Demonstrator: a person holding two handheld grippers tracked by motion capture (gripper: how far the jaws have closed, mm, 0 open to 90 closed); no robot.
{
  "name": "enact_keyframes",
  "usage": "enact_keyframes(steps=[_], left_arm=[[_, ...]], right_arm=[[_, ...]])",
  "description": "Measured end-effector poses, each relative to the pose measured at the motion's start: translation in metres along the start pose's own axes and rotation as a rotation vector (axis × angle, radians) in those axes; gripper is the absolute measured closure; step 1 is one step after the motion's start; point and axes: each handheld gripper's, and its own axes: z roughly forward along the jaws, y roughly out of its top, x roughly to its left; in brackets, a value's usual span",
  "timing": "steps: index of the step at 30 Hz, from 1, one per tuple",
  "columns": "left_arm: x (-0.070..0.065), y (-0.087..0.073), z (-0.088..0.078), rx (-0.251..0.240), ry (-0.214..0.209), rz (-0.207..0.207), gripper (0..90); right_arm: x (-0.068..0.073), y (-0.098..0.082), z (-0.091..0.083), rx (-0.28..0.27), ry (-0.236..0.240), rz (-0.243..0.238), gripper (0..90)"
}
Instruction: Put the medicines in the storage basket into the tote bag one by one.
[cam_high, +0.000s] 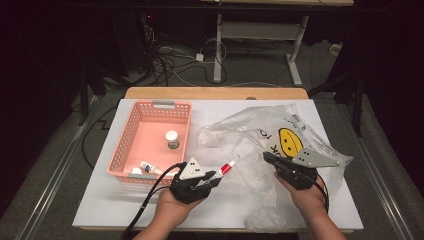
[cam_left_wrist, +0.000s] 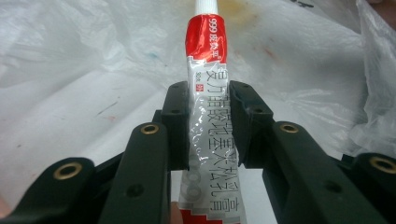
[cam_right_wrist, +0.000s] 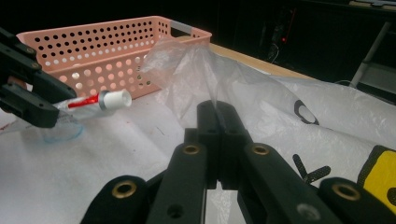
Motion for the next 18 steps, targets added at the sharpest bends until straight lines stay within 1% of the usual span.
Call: enact_keyframes(steps=[5,14,18], left_arm=[[-0.002,-0.003,0.008,0.013,-0.005,0.007,67.7],[-0.002,-0.011,0.018,0.049,-0.011,0.004,67.7],[-0.001,-0.013,0.019,0.049,-0.008,-0.002,67.7]], right_arm=[[0.000,0.000,0.000,0.000,0.001,-0.001,90.0],[0.002,0.002,-0.004,-0.011,-0.002,-0.004,90.0],[0.004,0.005,-0.005,-0.021,0.004,-0.006,90.0]])
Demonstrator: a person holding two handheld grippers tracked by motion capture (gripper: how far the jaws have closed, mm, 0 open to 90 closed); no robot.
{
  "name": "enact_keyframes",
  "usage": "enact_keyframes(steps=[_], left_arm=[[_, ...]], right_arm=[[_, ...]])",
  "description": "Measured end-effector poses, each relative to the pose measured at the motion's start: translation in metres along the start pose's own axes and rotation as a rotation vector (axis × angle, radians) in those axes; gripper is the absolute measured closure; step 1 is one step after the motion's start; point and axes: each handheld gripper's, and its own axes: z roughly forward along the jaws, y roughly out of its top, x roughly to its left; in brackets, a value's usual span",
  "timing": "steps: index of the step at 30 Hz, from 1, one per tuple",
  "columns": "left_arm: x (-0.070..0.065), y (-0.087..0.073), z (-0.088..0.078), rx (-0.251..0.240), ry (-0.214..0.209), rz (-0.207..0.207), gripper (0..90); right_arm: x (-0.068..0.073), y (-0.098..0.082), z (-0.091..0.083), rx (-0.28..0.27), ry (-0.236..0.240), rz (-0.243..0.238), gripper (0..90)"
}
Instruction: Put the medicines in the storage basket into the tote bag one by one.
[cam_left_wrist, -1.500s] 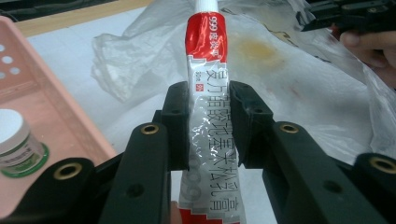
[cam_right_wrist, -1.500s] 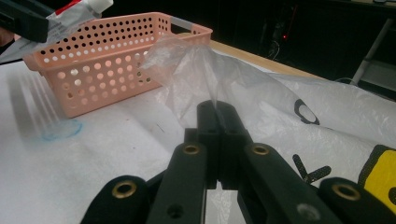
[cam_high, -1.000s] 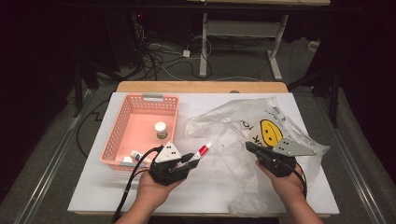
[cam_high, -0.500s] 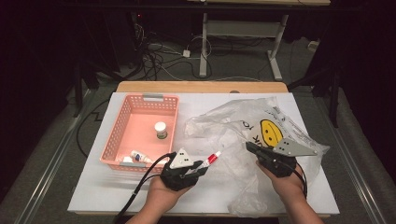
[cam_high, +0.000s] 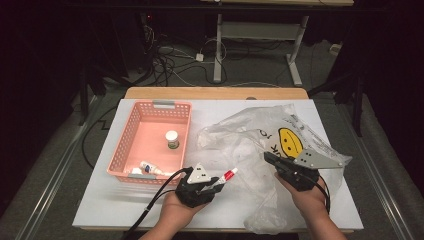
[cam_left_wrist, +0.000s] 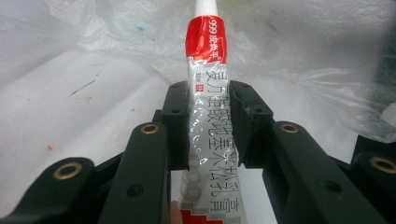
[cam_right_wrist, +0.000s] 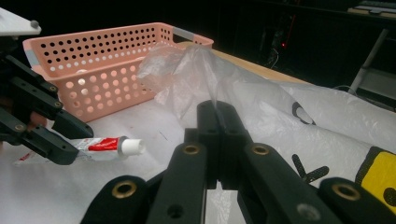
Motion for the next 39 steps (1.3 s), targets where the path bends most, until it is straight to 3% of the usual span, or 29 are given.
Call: enact_keyframes(steps=[16,27,39], left_arm=[[0.001,0.013,0.012,-0.021,0.011,-0.019,67.7],[-0.002,0.037,0.047,-0.008,0.025,0.008,67.6],[0.004,0.063,0.090,-0.024,0.047,0.004,67.5]], right_arm=[[0.011,0.007,-0.001,-0.019,0.007,-0.006,90.0],[0.011,0.008,-0.002,-0.026,0.008,-0.004,90.0],[0.007,0.007,-0.004,-0.034,0.006,0.007,90.0]])
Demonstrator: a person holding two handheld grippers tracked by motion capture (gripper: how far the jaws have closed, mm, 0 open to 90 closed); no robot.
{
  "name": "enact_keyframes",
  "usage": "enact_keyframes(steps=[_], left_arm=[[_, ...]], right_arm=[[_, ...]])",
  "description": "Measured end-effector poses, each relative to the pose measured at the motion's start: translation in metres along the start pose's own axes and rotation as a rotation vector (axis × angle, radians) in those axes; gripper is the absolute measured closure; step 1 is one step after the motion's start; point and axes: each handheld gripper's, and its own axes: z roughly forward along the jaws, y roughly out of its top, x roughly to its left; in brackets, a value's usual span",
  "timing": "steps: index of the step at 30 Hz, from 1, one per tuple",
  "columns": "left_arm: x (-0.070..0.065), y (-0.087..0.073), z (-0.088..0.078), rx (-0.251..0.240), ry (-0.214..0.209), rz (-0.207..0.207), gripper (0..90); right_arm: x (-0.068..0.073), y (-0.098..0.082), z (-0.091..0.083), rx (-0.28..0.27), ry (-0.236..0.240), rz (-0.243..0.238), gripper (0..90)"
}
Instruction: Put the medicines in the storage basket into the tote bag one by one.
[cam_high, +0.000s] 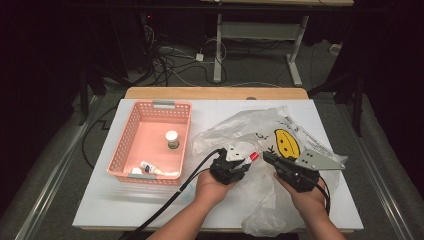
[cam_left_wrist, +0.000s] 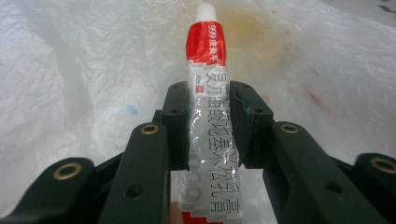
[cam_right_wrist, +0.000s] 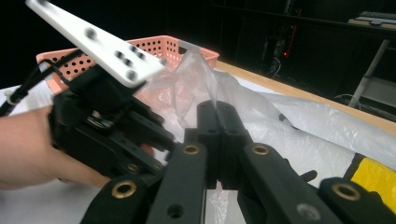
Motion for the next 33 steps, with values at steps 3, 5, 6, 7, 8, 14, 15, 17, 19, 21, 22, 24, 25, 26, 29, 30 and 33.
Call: enact_keyframes(steps=[3,5,6,7,8,14,15,17,19,21,22,24,25,26,29,30,33], left_arm=[[0.001,0.003,0.012,-0.005,0.000,-0.011,67.4],[0.002,0.006,0.019,-0.001,0.014,-0.004,67.4],[0.002,0.007,0.022,-0.004,0.018,-0.009,67.5],[0.003,0.008,0.025,-0.007,0.021,-0.010,67.5],[0.003,0.009,0.028,-0.012,0.024,-0.017,67.5],[0.004,0.011,0.042,0.014,0.024,-0.049,66.7],[0.010,0.012,0.041,0.013,0.025,0.030,61.8],[0.009,0.013,0.040,0.013,0.013,0.042,55.6],[0.008,0.012,0.038,0.018,0.006,0.055,50.8],[0.005,0.010,0.033,0.012,-0.004,0.026,49.6],[0.000,0.007,0.030,0.007,-0.007,-0.049,48.0],[0.001,0.005,0.025,0.009,-0.013,-0.027,46.3],[0.001,0.004,0.022,0.015,-0.025,-0.022,43.7],[0.000,0.002,0.019,0.013,-0.033,-0.026,43.6],[-0.001,-0.003,0.011,0.017,-0.059,-0.029,40.0],[-0.001,-0.005,0.009,0.020,-0.068,-0.034,38.8],[-0.003,-0.011,0.001,0.019,-0.079,-0.029,33.4]], right_arm=[[-0.001,0.000,0.000,-0.001,0.004,-0.004,90.0],[-0.002,0.000,0.000,-0.001,0.003,-0.007,90.0],[-0.002,0.000,0.000,-0.001,0.002,-0.006,90.0],[-0.002,0.000,0.000,-0.003,0.001,-0.002,90.0],[-0.003,0.000,0.000,-0.002,0.000,0.001,90.0],[-0.004,-0.002,0.000,0.001,-0.003,0.003,90.0],[-0.004,-0.002,0.000,0.000,-0.003,0.004,90.0],[-0.004,-0.002,-0.001,-0.001,-0.002,0.006,90.0],[-0.004,-0.002,-0.001,-0.001,-0.002,0.005,90.0],[-0.005,-0.002,-0.001,-0.002,-0.001,0.000,90.0],[-0.005,-0.002,-0.001,0.000,-0.001,0.001,90.0],[-0.005,-0.002,-0.001,0.001,0.001,0.004,90.0],[-0.005,-0.002,-0.001,0.001,-0.003,0.003,90.0],[-0.005,-0.002,-0.001,-0.001,-0.002,0.002,90.0],[-0.005,-0.002,-0.002,-0.002,0.001,0.001,90.0],[-0.006,-0.002,-0.002,-0.003,0.004,0.001,90.0],[-0.006,-0.002,-0.002,-0.002,0.003,0.006,90.0]])
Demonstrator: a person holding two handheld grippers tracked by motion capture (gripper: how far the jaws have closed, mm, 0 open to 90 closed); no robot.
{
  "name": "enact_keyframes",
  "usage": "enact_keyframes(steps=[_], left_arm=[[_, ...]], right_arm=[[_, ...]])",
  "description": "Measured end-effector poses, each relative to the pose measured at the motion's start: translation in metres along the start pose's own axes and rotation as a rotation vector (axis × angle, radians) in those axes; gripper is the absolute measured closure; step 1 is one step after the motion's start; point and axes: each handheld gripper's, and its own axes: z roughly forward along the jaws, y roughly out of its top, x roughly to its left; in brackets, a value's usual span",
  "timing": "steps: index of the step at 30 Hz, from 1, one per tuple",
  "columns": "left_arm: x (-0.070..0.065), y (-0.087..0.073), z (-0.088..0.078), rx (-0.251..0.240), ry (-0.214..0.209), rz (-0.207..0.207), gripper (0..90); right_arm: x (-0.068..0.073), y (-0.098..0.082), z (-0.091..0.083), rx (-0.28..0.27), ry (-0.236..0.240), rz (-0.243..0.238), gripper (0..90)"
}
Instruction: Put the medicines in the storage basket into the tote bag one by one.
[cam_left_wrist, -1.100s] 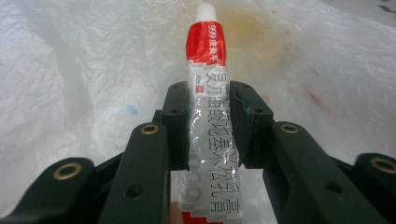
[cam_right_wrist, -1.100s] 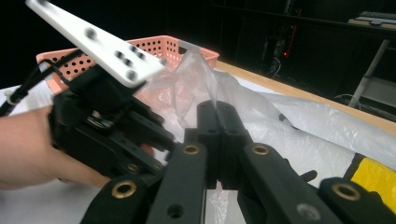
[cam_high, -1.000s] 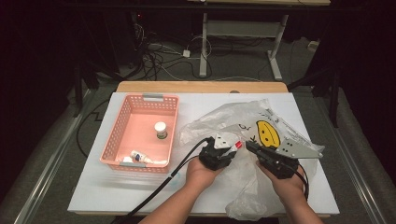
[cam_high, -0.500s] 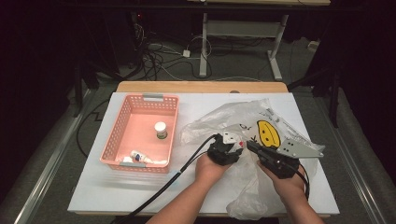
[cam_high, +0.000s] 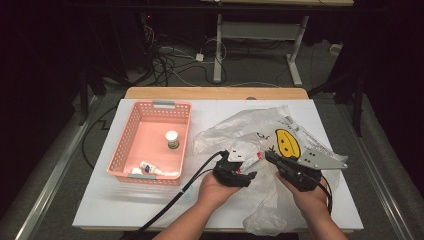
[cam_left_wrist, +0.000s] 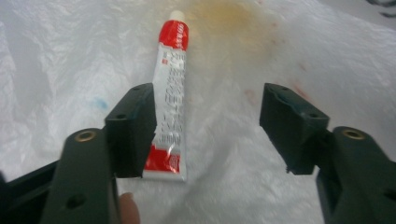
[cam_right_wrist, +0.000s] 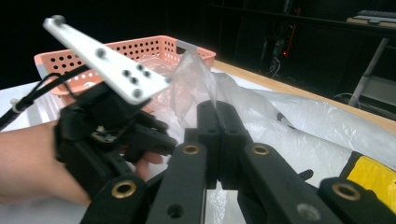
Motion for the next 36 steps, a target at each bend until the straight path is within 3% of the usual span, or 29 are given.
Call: enact_keyframes(steps=[9,15,21,36], left_arm=[[-0.006,-0.017,-0.022,-0.015,-0.032,0.000,19.9],[-0.011,-0.025,-0.040,-0.032,-0.023,0.001,10.9],[-0.012,-0.032,-0.058,-0.037,-0.051,-0.009,0.0],[-0.009,-0.041,-0.111,-0.091,-0.006,0.018,0.0]], right_arm=[[0.002,-0.001,0.001,0.007,0.004,-0.001,90.0],[0.002,-0.002,0.002,0.012,0.002,-0.003,90.0],[0.002,-0.002,0.002,0.013,0.001,0.002,90.0],[0.003,-0.003,0.003,0.017,-0.002,-0.003,90.0]])
